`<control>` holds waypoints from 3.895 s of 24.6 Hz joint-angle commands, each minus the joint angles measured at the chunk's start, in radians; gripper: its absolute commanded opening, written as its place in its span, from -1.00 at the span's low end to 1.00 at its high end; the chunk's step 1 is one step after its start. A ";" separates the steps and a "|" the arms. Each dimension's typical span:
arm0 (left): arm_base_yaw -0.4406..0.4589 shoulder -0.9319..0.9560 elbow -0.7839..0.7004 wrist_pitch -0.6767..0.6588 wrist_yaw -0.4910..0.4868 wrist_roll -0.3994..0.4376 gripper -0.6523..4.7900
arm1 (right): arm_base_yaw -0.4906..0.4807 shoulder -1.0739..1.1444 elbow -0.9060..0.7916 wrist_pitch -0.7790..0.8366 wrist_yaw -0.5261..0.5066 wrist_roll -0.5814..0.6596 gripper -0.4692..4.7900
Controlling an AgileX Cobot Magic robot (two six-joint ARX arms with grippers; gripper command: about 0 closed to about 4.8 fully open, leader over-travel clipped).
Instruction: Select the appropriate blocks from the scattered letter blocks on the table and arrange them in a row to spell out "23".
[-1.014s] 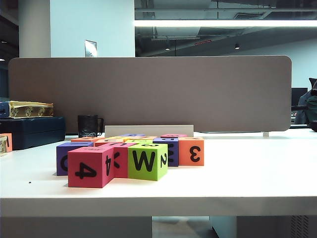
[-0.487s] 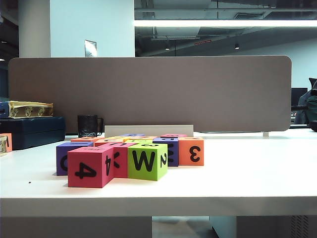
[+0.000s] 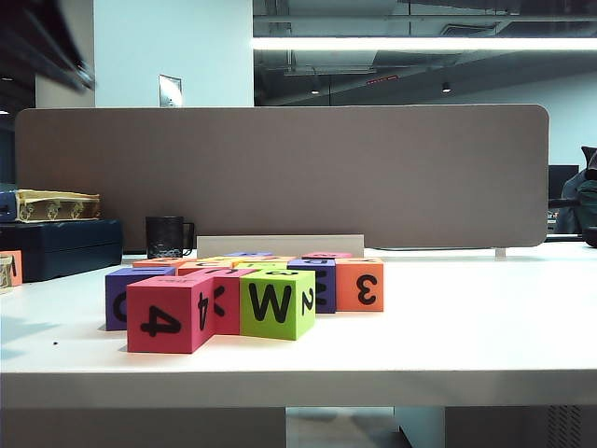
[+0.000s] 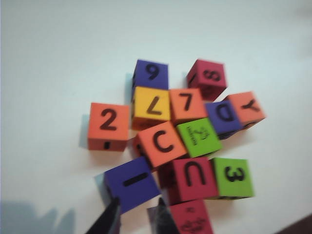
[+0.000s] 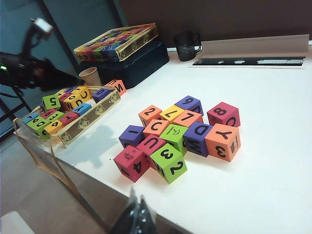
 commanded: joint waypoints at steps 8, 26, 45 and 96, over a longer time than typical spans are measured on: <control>-0.060 0.233 0.114 0.043 -0.087 0.005 -0.54 | 0.000 0.002 0.004 0.014 0.003 0.000 -0.83; -0.060 0.418 0.126 0.217 -0.136 0.054 0.73 | -0.001 0.001 0.004 0.014 0.003 0.000 -0.83; -0.060 0.586 0.169 0.241 -0.206 0.183 0.73 | -0.001 0.001 0.004 0.013 0.003 0.000 -0.83; -0.064 0.727 0.168 0.248 -0.180 0.145 0.44 | -0.001 0.001 0.004 0.014 0.030 0.000 -0.83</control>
